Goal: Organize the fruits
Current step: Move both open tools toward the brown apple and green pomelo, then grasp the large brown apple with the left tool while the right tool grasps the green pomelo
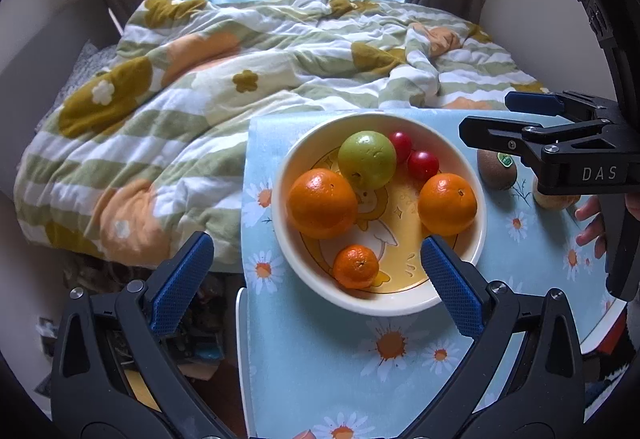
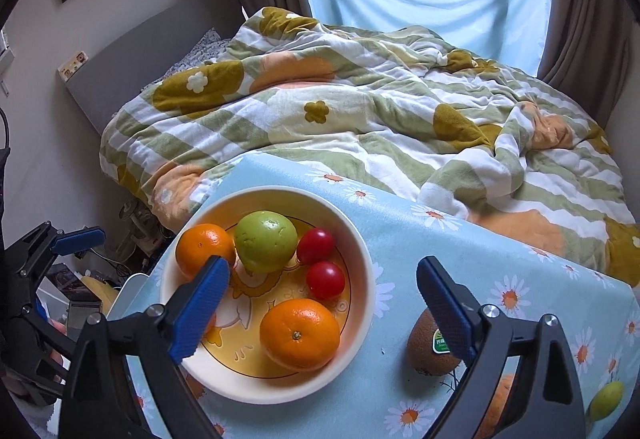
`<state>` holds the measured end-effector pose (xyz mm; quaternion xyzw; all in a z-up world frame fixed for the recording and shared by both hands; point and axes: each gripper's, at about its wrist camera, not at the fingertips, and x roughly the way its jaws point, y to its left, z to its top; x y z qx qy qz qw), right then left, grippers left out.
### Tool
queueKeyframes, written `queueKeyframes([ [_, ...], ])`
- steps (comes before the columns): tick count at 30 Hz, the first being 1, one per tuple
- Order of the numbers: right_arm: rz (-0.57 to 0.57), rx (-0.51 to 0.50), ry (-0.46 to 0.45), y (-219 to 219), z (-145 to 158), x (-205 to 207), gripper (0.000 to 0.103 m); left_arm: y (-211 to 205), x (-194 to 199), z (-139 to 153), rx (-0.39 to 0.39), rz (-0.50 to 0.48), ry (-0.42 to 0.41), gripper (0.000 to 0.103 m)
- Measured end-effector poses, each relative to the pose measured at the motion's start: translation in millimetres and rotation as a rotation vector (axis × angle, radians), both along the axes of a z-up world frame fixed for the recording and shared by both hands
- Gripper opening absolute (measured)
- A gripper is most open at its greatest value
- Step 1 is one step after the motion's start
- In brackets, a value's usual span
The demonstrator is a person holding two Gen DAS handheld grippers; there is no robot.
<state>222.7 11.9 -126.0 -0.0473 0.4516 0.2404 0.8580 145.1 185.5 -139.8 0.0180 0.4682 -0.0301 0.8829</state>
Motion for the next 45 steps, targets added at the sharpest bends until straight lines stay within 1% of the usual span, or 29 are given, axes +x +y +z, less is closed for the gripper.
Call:
queueKeyframes([
  [3,-0.034,0.001,-0.019,-5.1,11.5,-9.7,0.095,-3.1,-4.3,12.4,0.005,-0.015,-0.016,0.103],
  [4,-0.046,0.003,-0.02,-7.6,15.1,-13.0,0.102,-4.3,-5.5,16.2,0.005,-0.022,-0.02,0.103],
  [5,-0.06,0.006,-0.022,-10.2,18.8,-16.5,0.103,-6.0,-6.6,19.9,0.007,-0.03,-0.024,0.103],
  [9,-0.121,0.013,-0.047,-24.1,35.8,-34.7,0.103,-14.7,-10.7,33.9,0.002,-0.073,-0.039,0.103],
  [13,-0.196,0.003,-0.062,-45.7,50.5,-55.7,0.103,-28.6,-13.2,44.9,-0.039,-0.131,-0.051,0.103],
  [17,-0.291,-0.02,-0.071,-76.4,63.0,-75.5,0.103,-49.4,-15.5,52.5,-0.05,-0.187,-0.067,0.103],
  [19,-0.345,-0.046,-0.079,-94.6,67.9,-85.9,0.103,-61.2,-16.5,55.6,-0.058,-0.204,-0.072,0.103],
  [22,-0.396,-0.074,-0.089,-123.2,72.5,-97.7,0.103,-81.8,-18.3,58.8,-0.072,-0.225,-0.077,0.103],
  [26,-0.435,-0.076,-0.084,-163.8,71.0,-108.9,0.103,-113.9,-20.1,56.5,-0.072,-0.223,-0.077,0.103],
  [33,-0.42,-0.051,-0.057,-231.5,59.4,-118.2,0.103,-175.9,-22.2,42.2,-0.116,-0.167,-0.043,0.103],
  [39,-0.386,-0.072,-0.044,-277.0,40.3,-115.1,0.103,-230.6,-20.7,22.8,-0.1,-0.158,-0.039,0.103],
  [42,-0.372,-0.087,-0.037,-296.1,28.4,-112.7,0.103,-253.0,-16.9,9.2,-0.095,-0.162,-0.031,0.103],
  [45,-0.356,-0.094,-0.026,-313.0,14.8,-108.0,0.103,-271.8,-11.0,-5.3,-0.071,-0.173,-0.027,0.103],
])
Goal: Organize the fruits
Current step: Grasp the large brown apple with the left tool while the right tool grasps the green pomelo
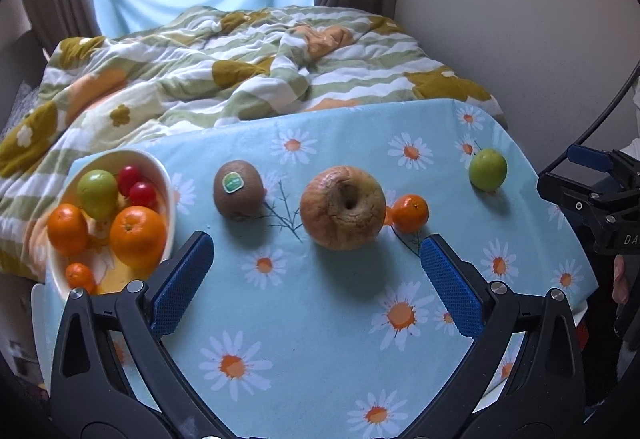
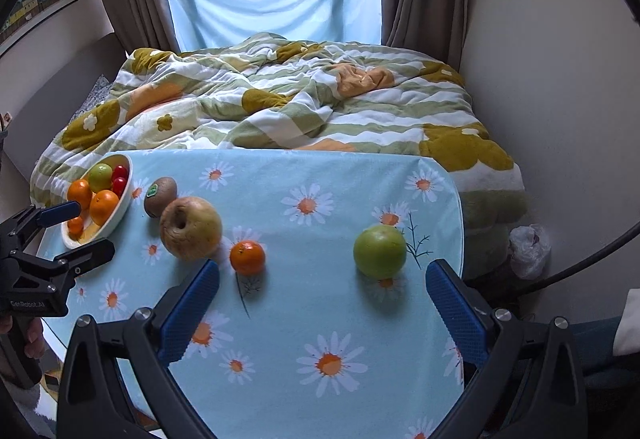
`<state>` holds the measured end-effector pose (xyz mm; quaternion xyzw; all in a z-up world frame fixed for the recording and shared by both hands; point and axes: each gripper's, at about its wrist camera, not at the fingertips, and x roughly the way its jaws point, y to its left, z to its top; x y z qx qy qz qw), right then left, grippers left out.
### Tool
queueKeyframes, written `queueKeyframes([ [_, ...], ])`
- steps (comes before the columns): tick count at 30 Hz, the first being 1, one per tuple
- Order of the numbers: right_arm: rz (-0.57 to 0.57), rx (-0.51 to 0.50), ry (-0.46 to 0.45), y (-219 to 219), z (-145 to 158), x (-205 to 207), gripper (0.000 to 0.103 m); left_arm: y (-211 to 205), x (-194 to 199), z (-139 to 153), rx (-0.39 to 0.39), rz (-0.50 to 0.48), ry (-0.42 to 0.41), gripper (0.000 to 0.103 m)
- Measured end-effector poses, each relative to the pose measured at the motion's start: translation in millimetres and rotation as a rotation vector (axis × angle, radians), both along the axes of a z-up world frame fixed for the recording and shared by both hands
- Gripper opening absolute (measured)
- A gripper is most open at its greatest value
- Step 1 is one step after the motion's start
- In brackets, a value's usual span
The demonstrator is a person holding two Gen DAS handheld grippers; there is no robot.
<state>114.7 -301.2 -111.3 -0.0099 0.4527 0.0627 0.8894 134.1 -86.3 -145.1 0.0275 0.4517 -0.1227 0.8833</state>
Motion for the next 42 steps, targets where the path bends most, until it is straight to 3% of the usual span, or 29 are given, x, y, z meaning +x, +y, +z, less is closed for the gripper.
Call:
queueKeyframes([
  [14,0.036,-0.024,0.042,-30.7,-57.0,32.7,0.102,-37.5,37.4,-63.0,0.105,-0.034,0.049,0.103],
  [17,0.049,-0.024,0.06,-31.2,-66.7,38.5,0.099,-44.8,41.9,-68.2,0.119,-0.046,0.047,0.101],
  [22,0.075,-0.025,0.089,-30.3,-78.0,47.1,0.086,-55.3,50.3,-78.1,0.151,-0.054,0.058,0.089],
  [26,0.094,-0.035,0.096,-29.0,-81.6,51.1,0.083,-54.1,53.0,-78.2,0.166,-0.042,0.05,0.082],
  [34,0.1,-0.046,0.126,-29.2,-91.7,60.0,0.064,-52.7,53.1,-77.4,0.162,-0.043,0.052,0.081],
  [42,0.086,-0.052,0.134,-32.2,-94.7,67.9,0.059,-48.3,44.5,-76.2,0.15,-0.032,0.058,0.081],
])
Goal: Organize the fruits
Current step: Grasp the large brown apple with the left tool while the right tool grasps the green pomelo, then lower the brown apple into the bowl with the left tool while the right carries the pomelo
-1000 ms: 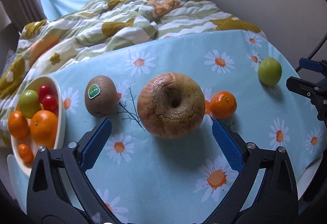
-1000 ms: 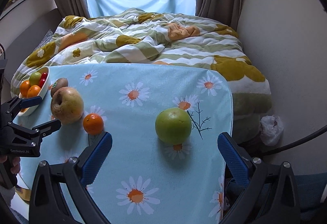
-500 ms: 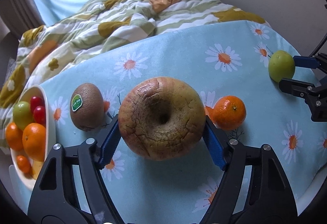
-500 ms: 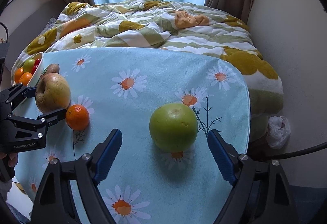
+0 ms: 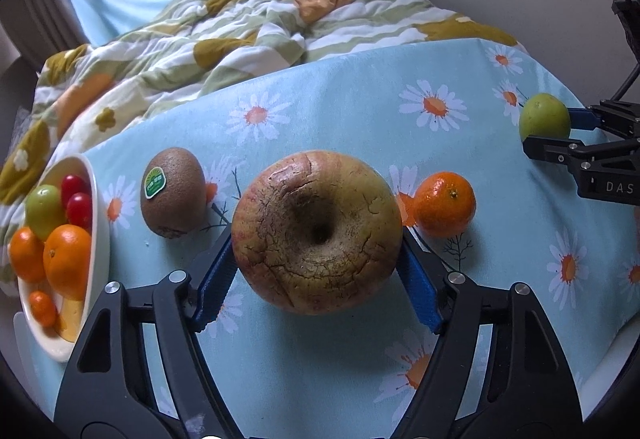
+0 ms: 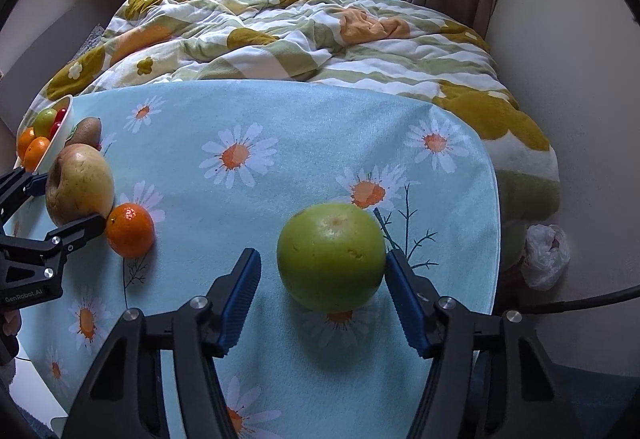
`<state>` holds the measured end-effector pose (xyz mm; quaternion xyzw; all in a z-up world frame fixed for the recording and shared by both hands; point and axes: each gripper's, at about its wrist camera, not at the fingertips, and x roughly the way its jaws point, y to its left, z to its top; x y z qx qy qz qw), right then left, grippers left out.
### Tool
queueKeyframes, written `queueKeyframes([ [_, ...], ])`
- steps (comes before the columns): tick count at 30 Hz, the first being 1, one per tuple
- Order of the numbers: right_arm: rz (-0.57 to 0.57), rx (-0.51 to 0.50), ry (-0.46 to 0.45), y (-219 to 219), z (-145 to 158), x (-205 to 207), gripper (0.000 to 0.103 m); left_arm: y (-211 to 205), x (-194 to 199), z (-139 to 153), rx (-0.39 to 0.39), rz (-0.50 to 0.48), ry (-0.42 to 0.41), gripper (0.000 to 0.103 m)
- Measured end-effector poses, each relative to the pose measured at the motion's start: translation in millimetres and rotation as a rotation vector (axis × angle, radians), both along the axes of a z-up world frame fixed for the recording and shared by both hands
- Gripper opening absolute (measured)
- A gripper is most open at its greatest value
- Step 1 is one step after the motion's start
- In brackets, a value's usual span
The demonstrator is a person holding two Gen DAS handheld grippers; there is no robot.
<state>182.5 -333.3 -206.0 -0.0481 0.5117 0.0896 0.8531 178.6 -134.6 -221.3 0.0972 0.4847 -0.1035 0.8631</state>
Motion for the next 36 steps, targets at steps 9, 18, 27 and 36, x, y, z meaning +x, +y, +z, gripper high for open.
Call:
queueKeyframes([
  [9,0.002,0.003,0.0,-1.7,-0.3,4.1,0.049,4.5,-12.4,0.0,-0.016,0.023,0.007,0.081],
  [18,0.022,0.019,-0.03,9.5,19.4,-7.8,0.049,14.0,-29.6,19.7,-0.061,0.047,-0.026,0.081],
  [27,0.058,0.024,-0.067,36.2,49.2,-23.9,0.049,33.1,-51.8,60.8,-0.101,0.077,-0.078,0.081],
  [36,0.11,0.038,-0.104,82.7,84.4,-36.2,0.049,80.1,-70.5,97.8,-0.125,0.121,-0.118,0.081],
])
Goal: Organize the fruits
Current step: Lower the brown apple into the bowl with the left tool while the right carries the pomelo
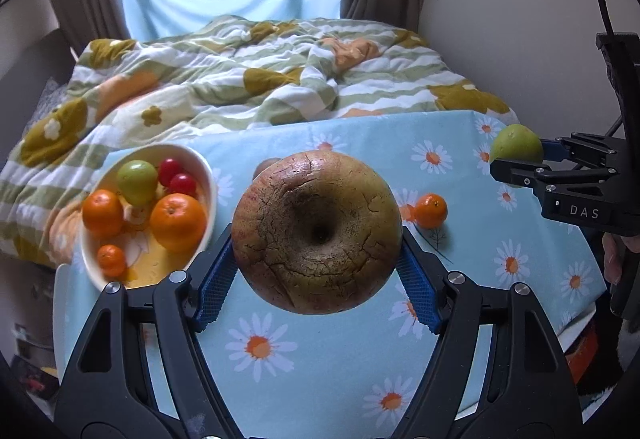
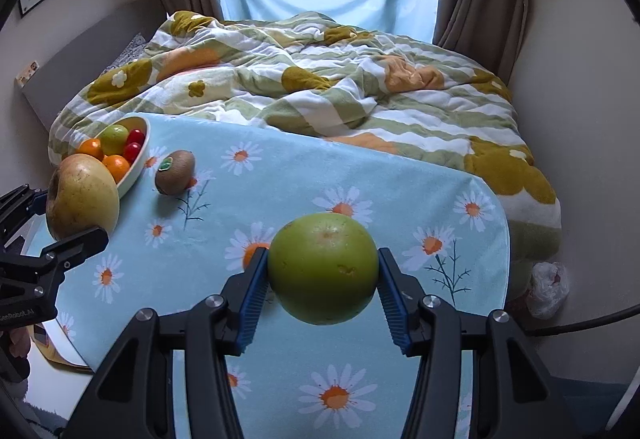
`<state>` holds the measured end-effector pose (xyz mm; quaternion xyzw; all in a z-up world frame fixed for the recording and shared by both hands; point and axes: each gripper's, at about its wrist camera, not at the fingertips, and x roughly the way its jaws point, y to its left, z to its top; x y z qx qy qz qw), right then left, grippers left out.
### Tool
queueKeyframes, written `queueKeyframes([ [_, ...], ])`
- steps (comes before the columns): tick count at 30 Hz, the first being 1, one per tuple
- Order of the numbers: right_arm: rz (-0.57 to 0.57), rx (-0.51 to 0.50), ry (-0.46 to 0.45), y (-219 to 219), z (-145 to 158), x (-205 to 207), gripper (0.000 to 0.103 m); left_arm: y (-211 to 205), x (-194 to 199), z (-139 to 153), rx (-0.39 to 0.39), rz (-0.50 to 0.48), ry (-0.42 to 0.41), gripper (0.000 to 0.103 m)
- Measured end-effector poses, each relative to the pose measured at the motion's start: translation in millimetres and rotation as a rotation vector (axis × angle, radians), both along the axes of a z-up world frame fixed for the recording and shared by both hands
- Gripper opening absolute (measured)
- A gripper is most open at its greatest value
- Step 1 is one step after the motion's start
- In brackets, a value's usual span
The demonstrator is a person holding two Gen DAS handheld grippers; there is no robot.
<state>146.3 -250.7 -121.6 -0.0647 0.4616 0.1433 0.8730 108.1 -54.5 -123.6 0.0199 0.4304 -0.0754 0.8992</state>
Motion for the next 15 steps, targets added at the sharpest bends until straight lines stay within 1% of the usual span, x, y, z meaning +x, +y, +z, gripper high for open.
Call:
queueKeyframes([
  [9,0.04,0.025,-0.023,68.7,19.3,-2.5,0.049,71.8,-4.6,15.2,0.01,0.041,-0.015,0.081],
  [15,0.053,0.04,-0.028,120.1,22.7,1.1,0.049,119.8,4.5,15.8,0.021,0.03,-0.016,0.081],
])
